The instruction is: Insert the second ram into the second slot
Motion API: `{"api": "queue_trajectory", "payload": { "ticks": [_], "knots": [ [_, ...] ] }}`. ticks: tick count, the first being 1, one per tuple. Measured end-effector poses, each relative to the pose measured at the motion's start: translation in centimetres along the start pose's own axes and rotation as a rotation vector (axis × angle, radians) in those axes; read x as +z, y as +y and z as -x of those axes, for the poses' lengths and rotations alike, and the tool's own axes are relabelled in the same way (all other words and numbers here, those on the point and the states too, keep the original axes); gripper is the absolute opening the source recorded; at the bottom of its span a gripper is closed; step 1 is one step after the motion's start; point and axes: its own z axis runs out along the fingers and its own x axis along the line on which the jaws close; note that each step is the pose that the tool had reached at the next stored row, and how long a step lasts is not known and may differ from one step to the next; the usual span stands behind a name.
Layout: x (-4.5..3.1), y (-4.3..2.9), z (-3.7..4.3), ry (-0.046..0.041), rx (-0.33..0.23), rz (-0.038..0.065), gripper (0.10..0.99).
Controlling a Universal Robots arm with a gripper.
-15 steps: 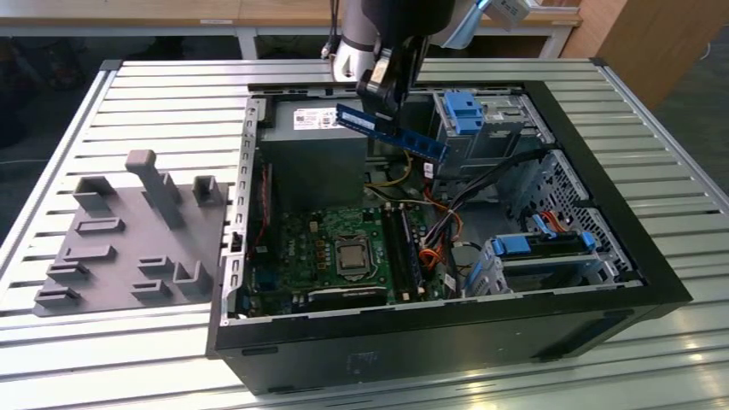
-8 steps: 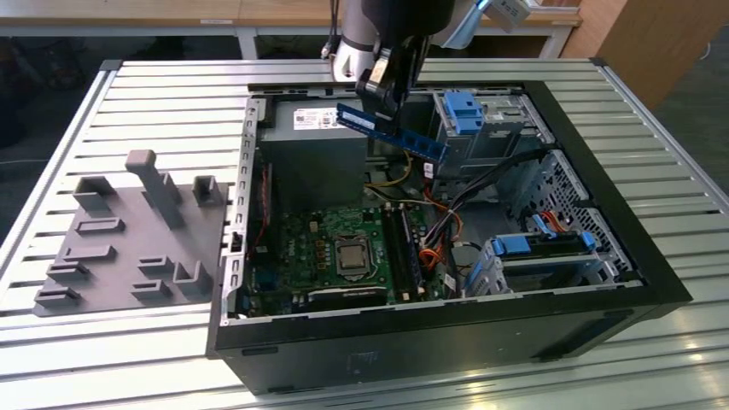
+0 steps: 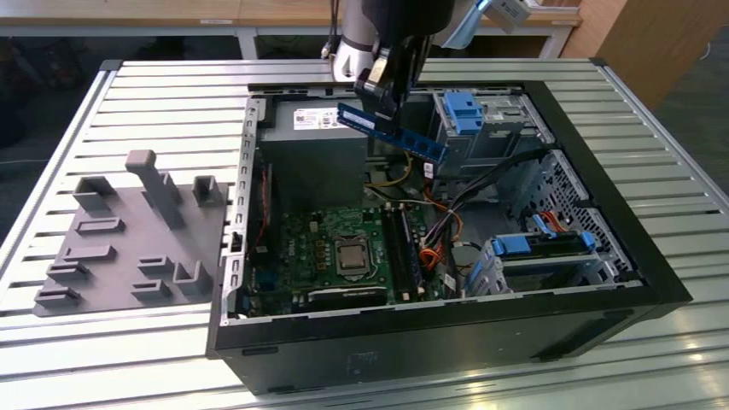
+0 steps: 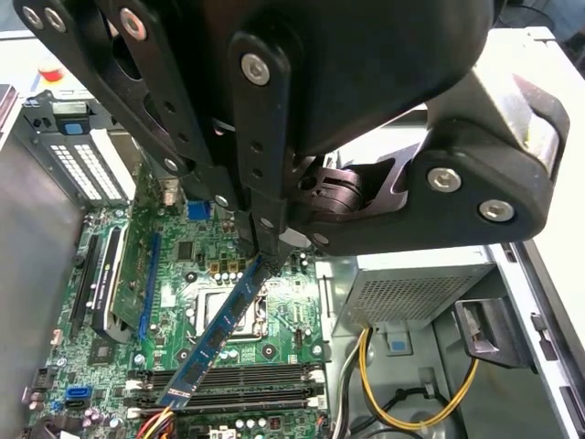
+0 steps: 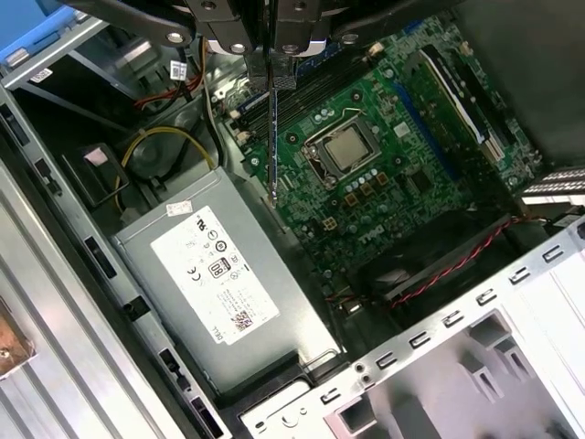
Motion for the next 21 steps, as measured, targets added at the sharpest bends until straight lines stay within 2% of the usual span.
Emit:
{"api": "queue_trajectory", "payload": {
  "ticks": [21],
  "knots": [
    [0.0, 0.0, 0.0, -0.002, 0.056, -0.001, 0.133]
  ]
}}
